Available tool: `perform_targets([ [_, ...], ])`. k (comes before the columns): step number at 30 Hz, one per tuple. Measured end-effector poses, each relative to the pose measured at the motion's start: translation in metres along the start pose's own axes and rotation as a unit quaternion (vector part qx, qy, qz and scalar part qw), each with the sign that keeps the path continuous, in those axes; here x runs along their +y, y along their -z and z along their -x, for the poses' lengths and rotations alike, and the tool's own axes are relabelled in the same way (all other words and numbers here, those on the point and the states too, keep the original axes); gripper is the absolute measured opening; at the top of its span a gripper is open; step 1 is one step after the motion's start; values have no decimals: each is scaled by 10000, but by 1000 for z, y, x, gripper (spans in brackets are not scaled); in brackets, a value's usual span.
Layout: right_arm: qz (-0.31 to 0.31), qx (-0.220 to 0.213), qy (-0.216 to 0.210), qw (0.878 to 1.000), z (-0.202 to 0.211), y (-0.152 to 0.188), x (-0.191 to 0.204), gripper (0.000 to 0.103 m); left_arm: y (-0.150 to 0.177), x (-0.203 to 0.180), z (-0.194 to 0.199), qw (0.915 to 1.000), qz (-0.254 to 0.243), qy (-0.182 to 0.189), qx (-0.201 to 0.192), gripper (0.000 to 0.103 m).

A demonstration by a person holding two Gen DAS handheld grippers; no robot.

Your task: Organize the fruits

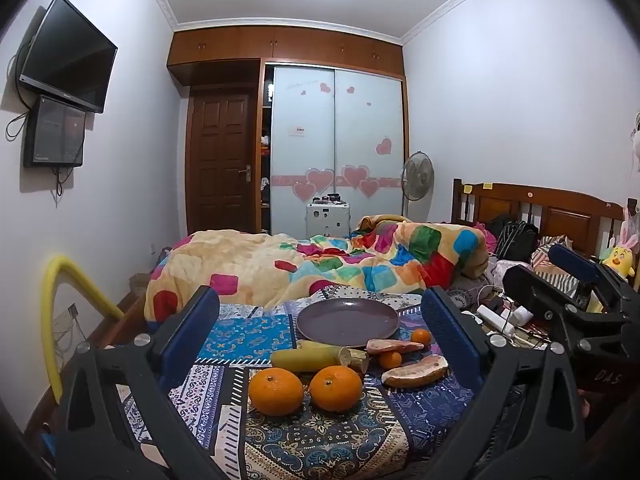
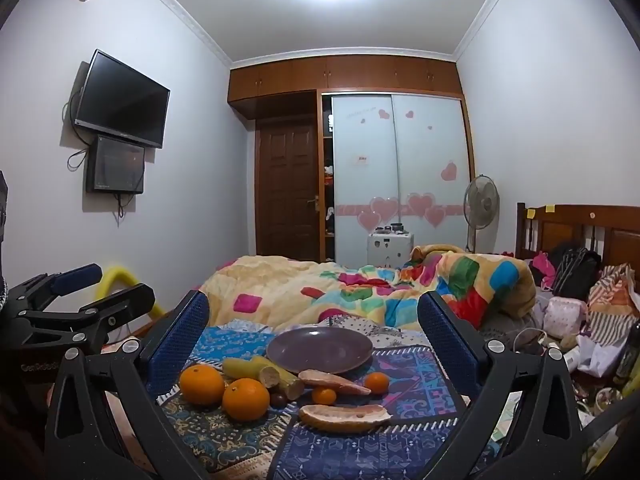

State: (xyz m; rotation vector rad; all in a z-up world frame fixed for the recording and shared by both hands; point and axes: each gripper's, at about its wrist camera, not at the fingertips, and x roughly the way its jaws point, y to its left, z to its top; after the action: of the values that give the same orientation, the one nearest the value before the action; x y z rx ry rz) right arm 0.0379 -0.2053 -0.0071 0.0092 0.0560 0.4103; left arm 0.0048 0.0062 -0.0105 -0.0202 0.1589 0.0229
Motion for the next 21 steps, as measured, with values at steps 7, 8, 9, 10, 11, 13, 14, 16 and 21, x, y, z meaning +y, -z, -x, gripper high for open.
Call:
perform_targets([
  [7, 6, 18, 3, 10000, -2, 0, 1, 103, -1, -3, -2, 10000, -13, -14, 7, 102],
  [8, 4, 27, 2, 10000, -2, -1, 1, 103, 0, -3, -3, 10000, -14, -11, 3, 102],
  [9, 3, 29, 1, 10000, -2, -1, 1, 103, -1, -2, -3, 10000, -10, -11, 3, 102],
  [10, 6, 29, 1, 10000, -2, -1, 1, 103, -1, -3, -3, 10000, -3, -14, 6, 102],
  [11, 8, 26, 4, 10000, -2, 0, 1, 103, -2, -3, -3, 10000, -6, -12, 13, 102],
  [13, 5, 34, 2, 10000, -2, -2, 1, 103, -1, -3, -5, 10000, 7, -10, 13, 102],
  [14, 1, 34, 3, 10000, -2, -2, 1, 103, -1, -3, -5, 10000, 3, -12, 10, 102],
  [16, 3, 40, -2, 10000, -2, -2, 1, 103, -1, -3, -4, 10000, -2, -8, 11, 102],
  [21, -3, 38, 1, 10000, -2, -3, 1, 103, -2, -3, -5, 10000, 0, -11, 15, 102],
])
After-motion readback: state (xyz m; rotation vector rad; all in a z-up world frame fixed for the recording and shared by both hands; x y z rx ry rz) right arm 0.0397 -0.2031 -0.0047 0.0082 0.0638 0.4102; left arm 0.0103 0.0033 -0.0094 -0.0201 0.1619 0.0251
